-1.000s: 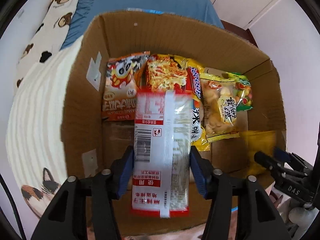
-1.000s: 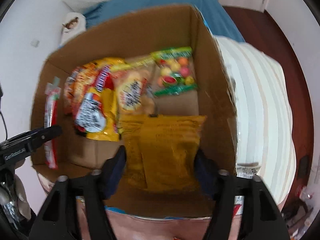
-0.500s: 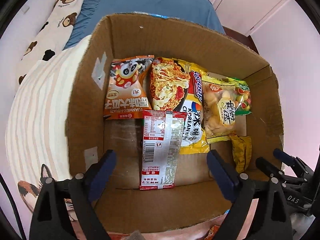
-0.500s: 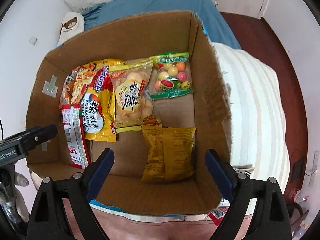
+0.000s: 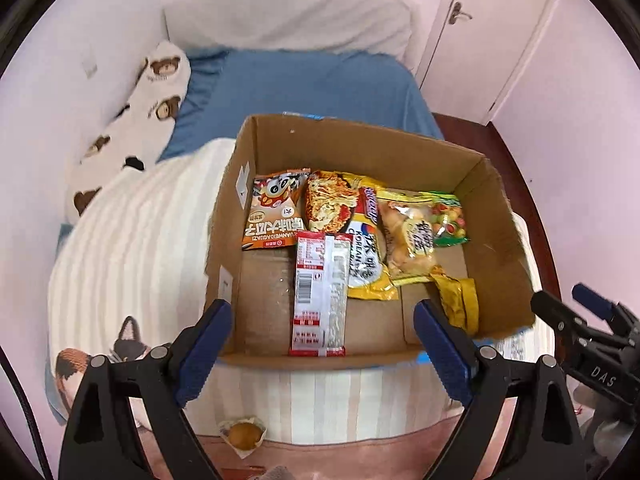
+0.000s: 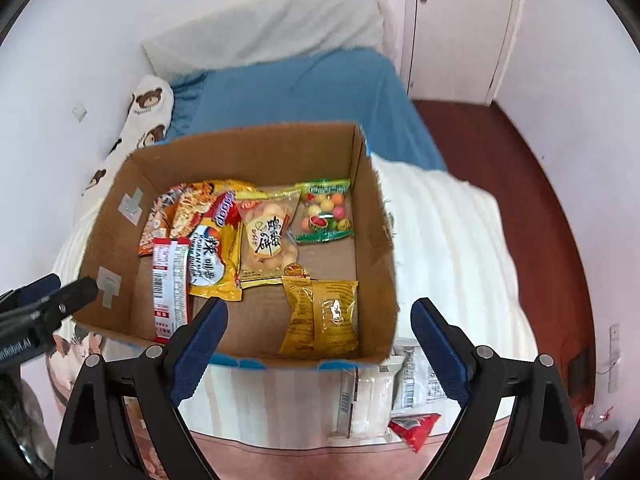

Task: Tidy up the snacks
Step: 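Move both tools back down toward the snacks on the floor, then grasp the brown cake packet with the left tool while the right tool grasps the orange bag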

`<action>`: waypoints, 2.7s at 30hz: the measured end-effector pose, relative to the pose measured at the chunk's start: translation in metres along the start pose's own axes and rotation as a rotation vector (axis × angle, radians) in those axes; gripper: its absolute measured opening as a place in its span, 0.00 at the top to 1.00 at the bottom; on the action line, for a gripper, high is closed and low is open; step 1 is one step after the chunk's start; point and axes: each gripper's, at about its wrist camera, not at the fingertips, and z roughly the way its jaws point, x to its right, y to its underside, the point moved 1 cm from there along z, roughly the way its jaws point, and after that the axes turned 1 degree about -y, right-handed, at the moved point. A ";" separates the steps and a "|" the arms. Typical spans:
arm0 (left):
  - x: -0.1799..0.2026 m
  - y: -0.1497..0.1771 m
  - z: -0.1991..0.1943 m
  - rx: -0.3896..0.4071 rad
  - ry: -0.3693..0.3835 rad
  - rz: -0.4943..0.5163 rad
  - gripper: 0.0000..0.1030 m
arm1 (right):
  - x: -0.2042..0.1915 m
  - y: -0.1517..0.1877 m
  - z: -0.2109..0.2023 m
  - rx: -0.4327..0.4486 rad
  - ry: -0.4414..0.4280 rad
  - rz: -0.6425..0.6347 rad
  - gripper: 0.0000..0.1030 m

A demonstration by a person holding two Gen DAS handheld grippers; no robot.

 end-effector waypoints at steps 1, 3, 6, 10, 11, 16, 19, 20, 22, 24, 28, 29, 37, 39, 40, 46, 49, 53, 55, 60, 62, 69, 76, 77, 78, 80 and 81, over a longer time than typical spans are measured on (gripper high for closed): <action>0.002 0.003 -0.007 0.011 -0.001 0.005 0.10 | -0.002 0.003 -0.009 0.016 0.002 -0.004 0.06; 0.005 0.008 -0.019 0.033 -0.005 0.015 0.10 | -0.006 0.009 -0.027 0.048 -0.001 -0.013 0.06; 0.009 0.018 -0.040 0.073 -0.011 0.028 0.10 | -0.012 0.017 -0.046 0.079 -0.015 -0.020 0.06; 0.012 0.029 -0.061 0.098 -0.004 0.031 0.10 | -0.018 0.029 -0.070 0.111 -0.050 -0.011 0.06; 0.012 0.032 -0.064 0.099 0.002 0.028 0.10 | -0.019 0.032 -0.076 0.119 -0.061 -0.004 0.06; 0.014 0.056 -0.076 0.102 0.005 0.021 0.10 | -0.022 0.050 -0.098 0.137 -0.121 0.024 0.05; 0.009 0.074 -0.072 0.071 0.002 -0.002 0.10 | -0.015 0.070 -0.087 0.050 -0.191 0.060 0.05; 0.006 0.082 -0.069 0.057 -0.002 -0.007 0.10 | -0.011 0.078 -0.081 0.021 -0.199 0.074 0.05; 0.000 0.102 -0.058 0.006 -0.023 -0.009 0.10 | -0.001 0.098 -0.063 -0.056 -0.207 0.100 0.05; -0.005 0.124 -0.044 -0.048 -0.050 -0.002 0.10 | 0.010 0.117 -0.044 -0.130 -0.216 0.135 0.05; -0.024 0.174 -0.009 -0.189 -0.106 -0.005 0.10 | 0.036 0.169 0.003 -0.337 -0.219 0.224 0.05; -0.028 0.184 -0.003 -0.215 -0.112 -0.017 0.10 | 0.044 0.185 0.013 -0.383 -0.228 0.264 0.05; -0.081 0.251 0.039 -0.436 -0.107 -0.202 0.10 | 0.072 0.281 0.071 -0.637 -0.270 0.508 0.05; -0.092 0.259 0.047 -0.467 -0.085 -0.248 0.10 | 0.072 0.291 0.079 -0.659 -0.268 0.537 0.05; -0.097 0.263 0.051 -0.483 -0.076 -0.268 0.10 | 0.071 0.296 0.084 -0.669 -0.271 0.551 0.05; -0.113 0.271 0.075 -0.535 -0.034 -0.328 0.10 | 0.062 0.306 0.100 -0.715 -0.281 0.564 0.05; -0.113 0.272 0.087 -0.545 -0.040 -0.307 0.10 | 0.057 0.303 0.102 -0.715 -0.272 0.535 0.05; -0.109 0.277 0.108 -0.579 -0.045 -0.280 0.10 | 0.053 0.301 0.103 -0.716 -0.263 0.521 0.06; -0.107 0.279 0.115 -0.588 -0.048 -0.269 0.10 | 0.052 0.301 0.105 -0.717 -0.257 0.521 0.06; -0.103 0.278 0.124 -0.568 -0.066 -0.221 0.19 | 0.052 0.302 0.109 -0.710 -0.242 0.538 0.08; -0.100 0.276 0.125 -0.561 -0.072 -0.208 0.29 | 0.056 0.303 0.109 -0.707 -0.235 0.542 0.11; -0.093 0.267 0.125 -0.543 -0.072 -0.177 0.47 | 0.062 0.306 0.107 -0.696 -0.217 0.532 0.24; -0.092 0.264 0.125 -0.534 -0.069 -0.167 0.48 | 0.065 0.308 0.104 -0.674 -0.235 0.531 0.43; -0.091 0.265 0.124 -0.533 -0.067 -0.166 0.48 | 0.065 0.308 0.104 -0.671 -0.235 0.527 0.43; -0.090 0.269 0.118 -0.533 -0.068 -0.161 0.48 | 0.065 0.308 0.104 -0.670 -0.234 0.523 0.43; -0.089 0.269 0.118 -0.532 -0.068 -0.162 0.48 | 0.065 0.309 0.102 -0.666 -0.236 0.522 0.44; -0.088 0.269 0.117 -0.531 -0.067 -0.161 0.48 | 0.064 0.308 0.103 -0.664 -0.236 0.521 0.44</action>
